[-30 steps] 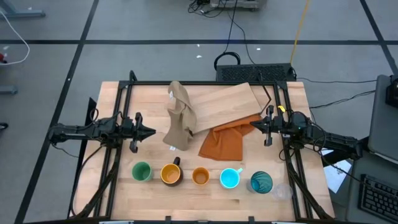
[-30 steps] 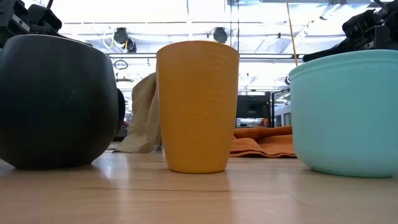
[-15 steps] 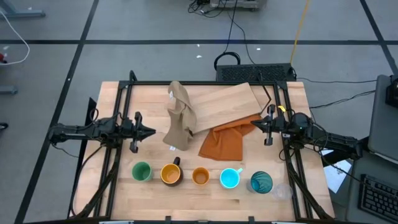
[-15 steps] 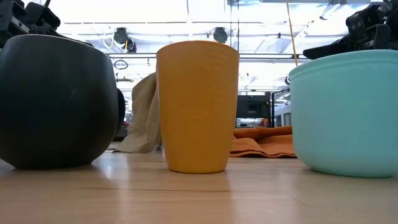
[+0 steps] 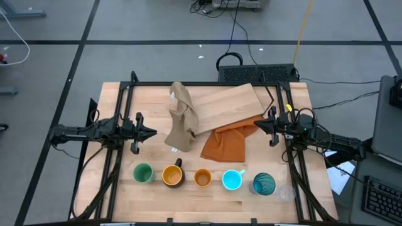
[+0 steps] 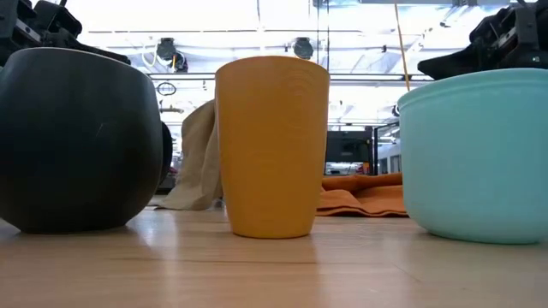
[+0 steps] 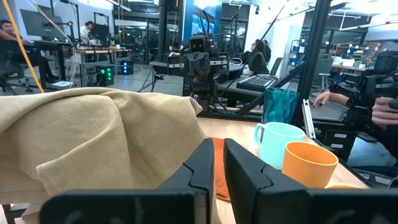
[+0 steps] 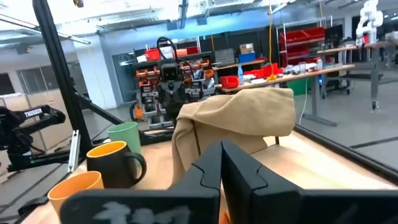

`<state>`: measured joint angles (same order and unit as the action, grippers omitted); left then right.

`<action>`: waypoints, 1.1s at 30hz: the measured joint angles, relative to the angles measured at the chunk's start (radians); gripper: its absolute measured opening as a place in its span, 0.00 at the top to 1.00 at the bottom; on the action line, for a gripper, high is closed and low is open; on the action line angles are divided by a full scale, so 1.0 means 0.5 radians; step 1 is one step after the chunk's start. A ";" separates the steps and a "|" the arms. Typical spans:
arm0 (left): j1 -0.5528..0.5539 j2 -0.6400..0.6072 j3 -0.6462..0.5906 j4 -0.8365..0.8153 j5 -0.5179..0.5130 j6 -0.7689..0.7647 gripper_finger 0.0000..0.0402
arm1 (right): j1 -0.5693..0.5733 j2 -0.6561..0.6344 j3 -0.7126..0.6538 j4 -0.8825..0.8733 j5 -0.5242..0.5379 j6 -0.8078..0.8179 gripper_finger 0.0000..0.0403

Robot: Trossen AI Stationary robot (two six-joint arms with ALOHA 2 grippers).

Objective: Stack small to large cups/mugs on shelf
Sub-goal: Put the blue cup on the shelf

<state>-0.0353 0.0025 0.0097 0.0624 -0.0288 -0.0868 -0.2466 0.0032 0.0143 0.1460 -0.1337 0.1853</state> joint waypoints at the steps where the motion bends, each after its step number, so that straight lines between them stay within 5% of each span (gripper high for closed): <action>1: 0.000 0.000 0.000 0.001 0.000 0.000 0.91 | 0.000 0.000 -0.001 0.000 0.000 -0.018 1.00; 33: 0.001 0.006 0.000 0.048 -0.056 0.054 0.98 | -0.001 0.160 0.000 0.037 -0.093 0.012 1.00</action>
<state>-0.0349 0.0055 0.0097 0.0863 -0.0569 -0.0598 -0.2472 0.0834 0.0143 0.1644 -0.1802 0.1915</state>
